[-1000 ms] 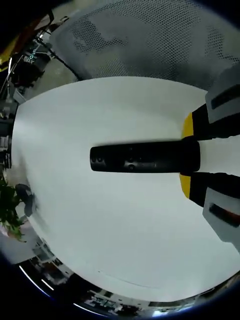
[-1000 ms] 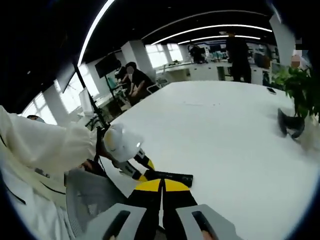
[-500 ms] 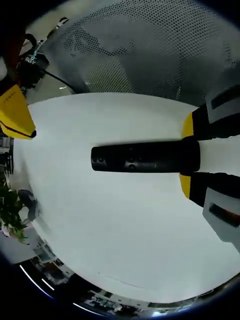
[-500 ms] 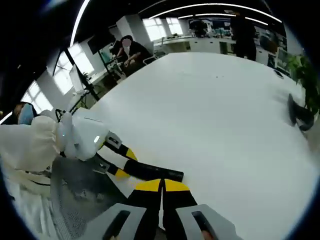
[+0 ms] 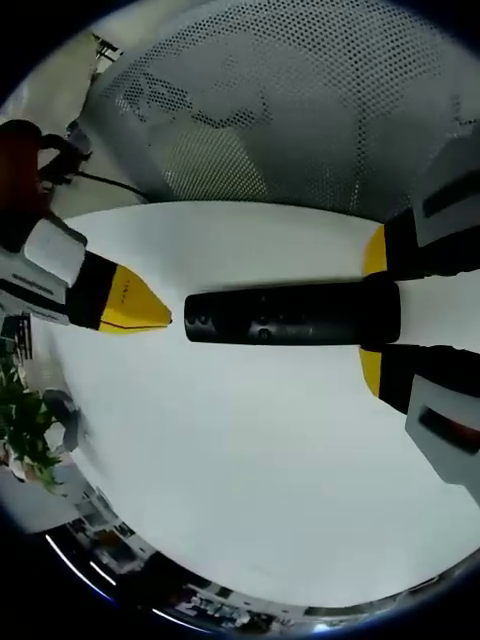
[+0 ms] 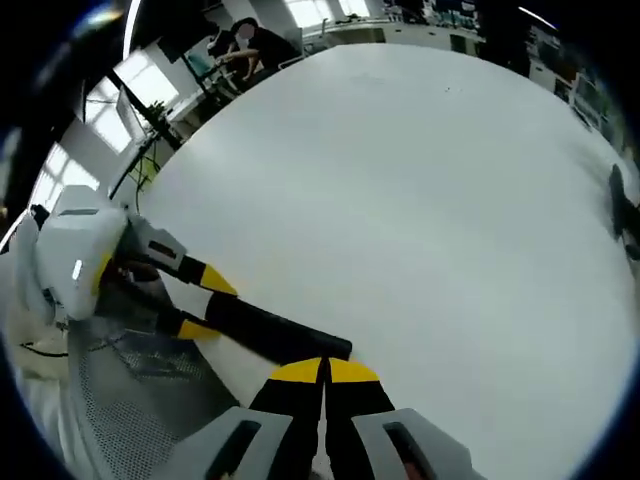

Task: Press the specified remote control buttons in sequence, fully releasing each button before pressing the next.

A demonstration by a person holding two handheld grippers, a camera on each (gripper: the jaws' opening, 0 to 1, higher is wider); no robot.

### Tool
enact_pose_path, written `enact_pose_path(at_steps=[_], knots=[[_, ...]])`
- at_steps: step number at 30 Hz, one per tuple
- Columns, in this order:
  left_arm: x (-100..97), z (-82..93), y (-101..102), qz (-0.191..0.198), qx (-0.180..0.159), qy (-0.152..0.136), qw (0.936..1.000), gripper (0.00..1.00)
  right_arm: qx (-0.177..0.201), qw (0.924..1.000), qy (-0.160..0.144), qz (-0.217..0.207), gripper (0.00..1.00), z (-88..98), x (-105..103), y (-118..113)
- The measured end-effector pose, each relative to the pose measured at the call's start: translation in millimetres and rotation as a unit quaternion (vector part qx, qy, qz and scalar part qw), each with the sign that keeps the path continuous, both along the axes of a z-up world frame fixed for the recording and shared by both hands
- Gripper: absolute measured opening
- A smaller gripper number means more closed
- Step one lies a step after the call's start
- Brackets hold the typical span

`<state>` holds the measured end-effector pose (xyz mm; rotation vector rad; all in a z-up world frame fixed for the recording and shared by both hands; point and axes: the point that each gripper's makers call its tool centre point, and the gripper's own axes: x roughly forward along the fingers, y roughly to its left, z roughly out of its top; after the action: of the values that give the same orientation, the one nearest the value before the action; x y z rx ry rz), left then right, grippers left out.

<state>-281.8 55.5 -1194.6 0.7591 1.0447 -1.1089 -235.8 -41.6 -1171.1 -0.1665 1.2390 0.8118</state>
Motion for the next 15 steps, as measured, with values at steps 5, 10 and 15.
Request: enact_pose_path(at_steps=[5, 10, 15], knots=[[0.1, 0.4, 0, -0.003, 0.001, 0.001, 1.0, 0.23, -0.014, 0.9998, 0.009, 0.011, 0.0, -6.0, -3, 0], [0.5, 0.3, 0, -0.002, 0.0, 0.003, 1.0, 0.23, -0.028, 0.9992, 0.015, 0.023, 0.0, -10.5, -9, 1], [1.1, 0.2, -1, -0.002, 0.002, 0.006, 1.0, 0.23, -0.029, 0.9991, 0.03, 0.003, 0.0, -9.9, -8, -1]])
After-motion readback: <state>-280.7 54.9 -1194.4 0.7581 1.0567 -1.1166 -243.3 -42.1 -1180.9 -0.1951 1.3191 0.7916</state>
